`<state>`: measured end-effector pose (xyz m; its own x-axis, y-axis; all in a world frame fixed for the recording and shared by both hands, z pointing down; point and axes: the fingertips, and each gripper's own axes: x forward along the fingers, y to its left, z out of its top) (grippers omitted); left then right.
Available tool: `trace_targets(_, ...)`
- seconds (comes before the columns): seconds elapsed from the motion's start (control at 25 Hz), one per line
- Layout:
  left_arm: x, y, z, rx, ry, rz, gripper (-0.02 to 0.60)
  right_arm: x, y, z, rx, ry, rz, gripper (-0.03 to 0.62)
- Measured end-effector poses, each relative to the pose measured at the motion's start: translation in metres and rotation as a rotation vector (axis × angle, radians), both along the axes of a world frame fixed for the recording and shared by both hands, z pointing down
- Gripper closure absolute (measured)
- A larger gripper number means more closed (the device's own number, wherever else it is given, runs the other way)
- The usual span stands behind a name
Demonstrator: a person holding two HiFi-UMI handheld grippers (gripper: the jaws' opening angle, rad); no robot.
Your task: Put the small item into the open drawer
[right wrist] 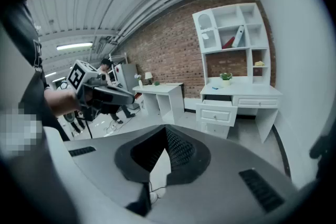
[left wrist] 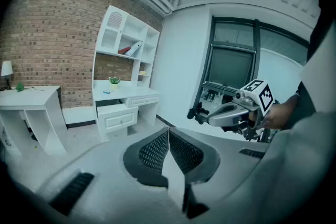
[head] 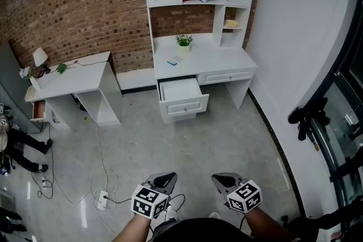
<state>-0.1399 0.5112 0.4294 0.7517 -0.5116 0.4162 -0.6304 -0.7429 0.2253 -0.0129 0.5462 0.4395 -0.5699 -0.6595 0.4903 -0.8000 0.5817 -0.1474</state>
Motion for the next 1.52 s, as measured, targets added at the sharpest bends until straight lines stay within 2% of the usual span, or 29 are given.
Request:
trace_targets(0.12, -0.009, -0.011, -0.001, 0.016, -0.039, -0.008, 0.563, -0.014, -0.002, -0.007, 0.027, 0.048, -0.032, 0.591)
trace_targets(0.2, -0.012, -0.013, 0.001, 0.021, -0.051, -0.002, 0.563, -0.020, 0.000, -0.006, 0.033, 0.023, -0.029, 0.591)
trace_targets(0.44, -0.002, -0.018, 0.001, 0.021, 0.005, 0.033, 0.563, -0.009, -0.021, 0.004, 0.036, -0.080, 0.051, 0.591)
trace_targets(0.68, -0.004, -0.036, 0.008, 0.019, 0.063, 0.046, 0.563, -0.008, -0.041, 0.006, 0.044, -0.123, 0.110, 0.591)
trace_targets(0.92, -0.020, -0.049, 0.017, -0.002, 0.064, 0.091, 0.563, -0.034, -0.048, 0.020, 0.009, -0.134, 0.155, 0.589)
trace_targets(1.16, -0.044, -0.066, 0.030, -0.014, 0.055, 0.148, 0.563, -0.056, -0.053, 0.024, 0.013, -0.128, 0.190, 0.589)
trace_targets(1.32, -0.056, -0.078, 0.035, -0.043, 0.069, 0.118, 0.563, -0.058, -0.057, 0.033, -0.019, -0.116, 0.192, 0.589)
trace_targets(1.52, -0.046, -0.104, 0.046, -0.059, 0.074, 0.089, 0.563, -0.048, -0.092, 0.044, -0.031, -0.133, 0.182, 0.591)
